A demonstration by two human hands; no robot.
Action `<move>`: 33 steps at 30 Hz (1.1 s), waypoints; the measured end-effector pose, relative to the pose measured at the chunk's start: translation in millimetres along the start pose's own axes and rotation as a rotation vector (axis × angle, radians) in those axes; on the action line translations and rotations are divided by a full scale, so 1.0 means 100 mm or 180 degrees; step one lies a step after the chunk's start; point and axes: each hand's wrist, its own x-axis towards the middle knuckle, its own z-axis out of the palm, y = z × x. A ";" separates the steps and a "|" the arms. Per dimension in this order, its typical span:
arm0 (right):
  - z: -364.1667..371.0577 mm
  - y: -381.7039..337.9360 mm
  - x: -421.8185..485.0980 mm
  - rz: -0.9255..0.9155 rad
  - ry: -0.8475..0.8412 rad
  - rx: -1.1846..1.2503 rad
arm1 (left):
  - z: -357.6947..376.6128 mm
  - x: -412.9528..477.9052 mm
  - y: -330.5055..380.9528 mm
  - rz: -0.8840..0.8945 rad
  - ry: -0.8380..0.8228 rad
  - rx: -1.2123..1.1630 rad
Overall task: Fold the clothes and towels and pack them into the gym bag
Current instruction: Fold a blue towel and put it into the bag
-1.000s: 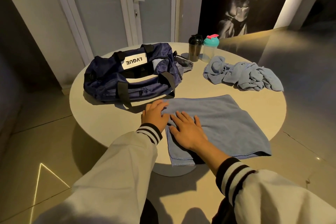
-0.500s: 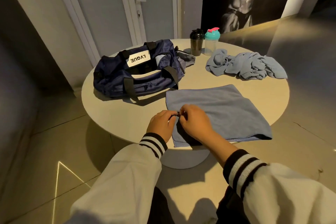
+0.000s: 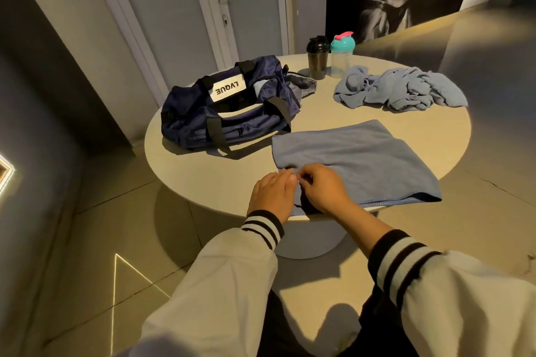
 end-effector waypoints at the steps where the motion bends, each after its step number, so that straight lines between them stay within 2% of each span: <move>1: -0.05 -0.01 0.02 0.0105 -0.0088 0.0164 | 0.00 -0.01 0.01 -0.0011 -0.0048 0.0028; 7: -0.15 -0.12 -0.08 0.0147 -0.0583 0.0157 | 0.03 0.03 -0.03 -0.0293 -0.0199 -0.0057; 9: -0.18 -0.11 -0.15 0.0002 -0.0392 0.0123 | 0.02 0.03 -0.05 -0.0397 -0.0156 -0.0083; 12: -0.21 0.00 -0.28 -0.0320 0.0218 -0.0568 | -0.02 -0.02 -0.02 -0.0414 -0.0156 0.0054; 14: -0.18 0.07 -0.39 -0.0386 0.0145 -0.0794 | -0.05 -0.05 -0.01 -0.0390 -0.0195 0.0119; 19: -0.03 0.06 -0.46 -0.0442 -0.0381 -0.0177 | -0.09 0.03 -0.09 -0.0601 -0.0006 -0.0091; 23: 0.01 0.04 -0.50 -0.0391 -0.0106 0.0093 | -0.04 -0.04 -0.17 -0.0337 0.0402 -0.0566; 29: 0.08 0.08 -0.58 -0.0481 0.0251 -0.0115 | 0.06 -0.08 -0.20 -0.0166 -0.0122 0.0269; 33: 0.09 0.08 -0.61 -0.0545 0.0307 -0.0072 | 0.06 -0.05 -0.19 -0.0216 -0.0193 0.0357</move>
